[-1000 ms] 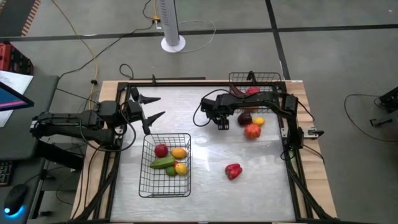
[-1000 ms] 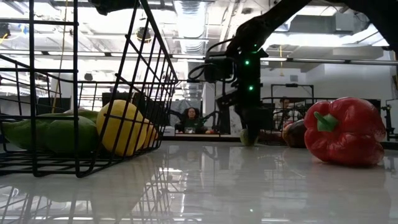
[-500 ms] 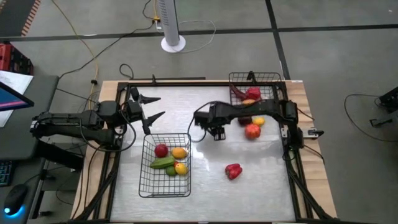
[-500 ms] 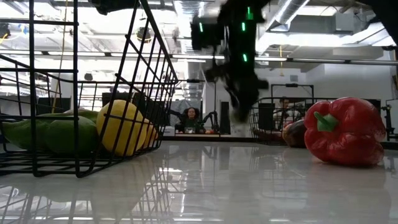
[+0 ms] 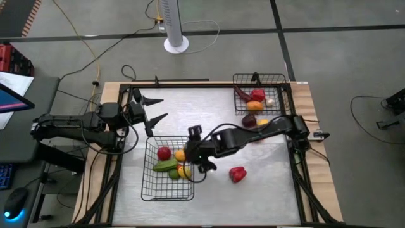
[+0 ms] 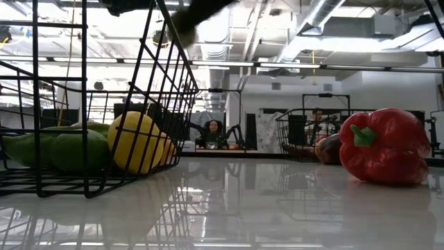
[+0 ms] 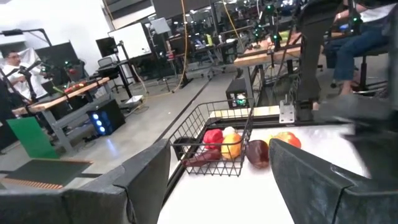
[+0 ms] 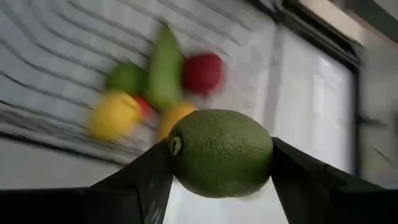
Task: Sort produce into baskets
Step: Put the lime into the bottom wire basket, then put the bell pepper into the top wire basket
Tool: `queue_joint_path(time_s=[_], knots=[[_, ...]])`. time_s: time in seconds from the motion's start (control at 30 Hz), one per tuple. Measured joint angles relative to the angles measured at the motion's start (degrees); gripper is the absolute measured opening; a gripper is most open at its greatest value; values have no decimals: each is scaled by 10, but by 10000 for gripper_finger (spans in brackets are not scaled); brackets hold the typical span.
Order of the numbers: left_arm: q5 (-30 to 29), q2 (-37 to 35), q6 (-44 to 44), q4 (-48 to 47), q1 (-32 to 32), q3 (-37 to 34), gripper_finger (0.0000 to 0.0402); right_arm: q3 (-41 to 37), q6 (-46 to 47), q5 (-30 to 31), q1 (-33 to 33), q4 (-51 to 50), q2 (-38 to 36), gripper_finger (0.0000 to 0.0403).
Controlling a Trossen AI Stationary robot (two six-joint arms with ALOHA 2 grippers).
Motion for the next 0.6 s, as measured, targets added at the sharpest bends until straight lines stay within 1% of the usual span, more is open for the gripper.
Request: queue_joint_path(time_s=[0.1,0.17,0.27,0.33,0.6], knots=[[0,0,-1,0,0,0,258,-9,0,-67,3,42,1,265],[0,0,-2,0,0,0,258,-15,-1,-86,-1,56,1,266],[0,0,-2,0,0,0,258,-16,-1,-87,-6,55,2,271],[0,0,-1,0,0,0,258,-16,-1,-87,-9,56,2,283],[0,0,-1,-3,0,0,258,-16,6,-82,-1,30,0,366]])
